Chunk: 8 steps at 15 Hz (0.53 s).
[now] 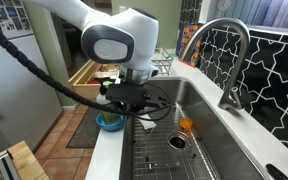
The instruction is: Exchange the two hand wash soap bottled on the sink, then put the hand wash soap on the blue plate next to the edge
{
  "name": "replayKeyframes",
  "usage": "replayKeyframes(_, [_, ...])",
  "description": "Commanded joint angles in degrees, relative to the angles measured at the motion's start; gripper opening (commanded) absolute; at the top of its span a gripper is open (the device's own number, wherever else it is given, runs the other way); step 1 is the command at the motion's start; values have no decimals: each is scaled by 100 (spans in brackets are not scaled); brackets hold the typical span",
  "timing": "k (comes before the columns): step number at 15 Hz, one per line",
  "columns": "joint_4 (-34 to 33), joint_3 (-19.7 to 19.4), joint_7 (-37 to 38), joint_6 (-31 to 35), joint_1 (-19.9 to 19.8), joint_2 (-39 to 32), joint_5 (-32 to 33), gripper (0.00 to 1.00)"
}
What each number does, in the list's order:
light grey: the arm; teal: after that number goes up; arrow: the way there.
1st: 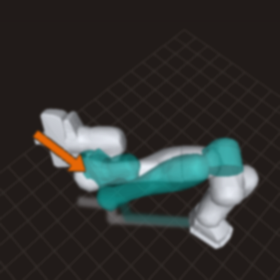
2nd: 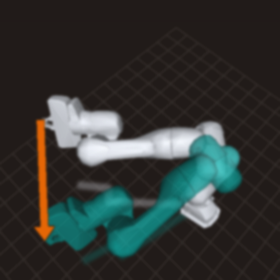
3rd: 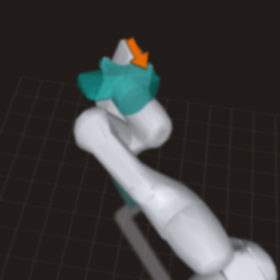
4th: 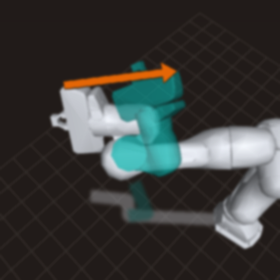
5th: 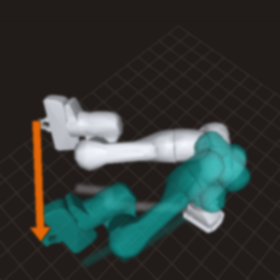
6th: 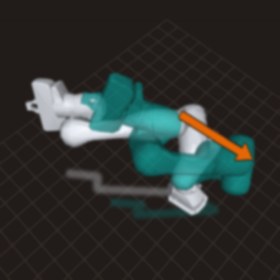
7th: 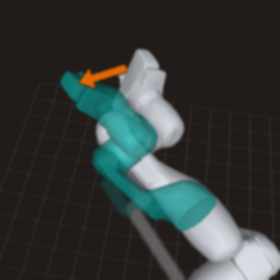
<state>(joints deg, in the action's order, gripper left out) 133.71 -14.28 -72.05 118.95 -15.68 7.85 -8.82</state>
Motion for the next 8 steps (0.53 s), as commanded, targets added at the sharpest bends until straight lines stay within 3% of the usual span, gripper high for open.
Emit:
replayKeyframes(1, [183,-146,-149,181,101,164,-99,22])
replayKeyframes(3, [179,-167,-141,182,96,170,-99,31])
replayKeyframes(4, [173,-177,-144,165,94,165,-91,46])
replayKeyframes(8, [199,-212,-154,172,85,162,-73,59])
